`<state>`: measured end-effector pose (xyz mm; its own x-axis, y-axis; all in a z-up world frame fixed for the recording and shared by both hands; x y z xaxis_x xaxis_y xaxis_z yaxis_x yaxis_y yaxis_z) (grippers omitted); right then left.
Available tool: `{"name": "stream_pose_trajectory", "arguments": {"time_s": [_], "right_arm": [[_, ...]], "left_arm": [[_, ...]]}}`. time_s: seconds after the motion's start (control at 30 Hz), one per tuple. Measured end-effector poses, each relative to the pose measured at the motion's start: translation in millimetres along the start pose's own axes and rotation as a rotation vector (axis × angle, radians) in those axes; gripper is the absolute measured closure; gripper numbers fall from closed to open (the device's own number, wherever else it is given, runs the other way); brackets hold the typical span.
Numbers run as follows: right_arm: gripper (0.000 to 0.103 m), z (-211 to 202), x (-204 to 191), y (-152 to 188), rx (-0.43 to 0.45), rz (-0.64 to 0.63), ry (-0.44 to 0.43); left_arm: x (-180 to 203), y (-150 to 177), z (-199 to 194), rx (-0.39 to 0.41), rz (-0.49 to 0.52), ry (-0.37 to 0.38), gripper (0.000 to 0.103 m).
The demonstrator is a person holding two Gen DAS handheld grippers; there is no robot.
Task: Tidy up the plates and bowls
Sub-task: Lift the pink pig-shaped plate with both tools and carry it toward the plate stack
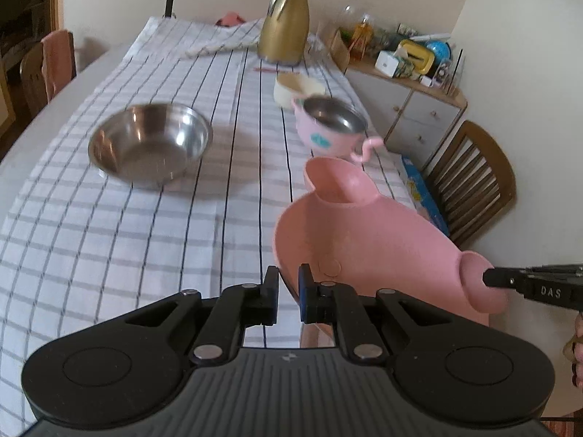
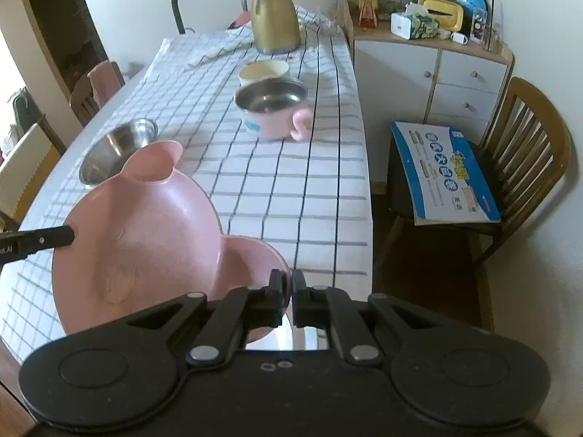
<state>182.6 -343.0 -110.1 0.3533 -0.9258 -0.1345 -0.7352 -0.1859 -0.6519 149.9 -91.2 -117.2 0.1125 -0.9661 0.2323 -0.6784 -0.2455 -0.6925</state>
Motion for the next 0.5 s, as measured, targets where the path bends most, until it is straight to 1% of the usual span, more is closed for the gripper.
{"name": "stream_pose_trajectory", "arguments": {"time_s": [0.17,0.33,0.5], "right_arm": [[0.097,13.0,11.5,18.9,-0.027,-0.021,-0.010],[0.097,27.2,20.5,27.6,-0.045,-0.049,-0.030],[0.096,37.6,30.3,31.3,-0.051,-0.075,-0.047]], "left_arm": [[3.9,30.6,7.4,-0.033,-0.036,-0.028,0.093],[12.0,50.7,11.3,-0.040,-0.013,-0.046,0.092],[20.5,65.2,16.0,-0.061,-0.013,-0.050,0.092]]}}
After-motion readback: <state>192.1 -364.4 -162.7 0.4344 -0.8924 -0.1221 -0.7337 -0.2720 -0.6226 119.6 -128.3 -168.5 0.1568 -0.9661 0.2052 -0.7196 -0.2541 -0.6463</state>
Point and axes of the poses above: each gripper's, at about its wrist camera, not at the fingertips, and z roughly the way its jaws point, x to its right, y to its underside, the point moved 10 cm from there along z, roughly the way its jaws point, and after that the axes turned 7 degrees about x, right-handed, at the moved point
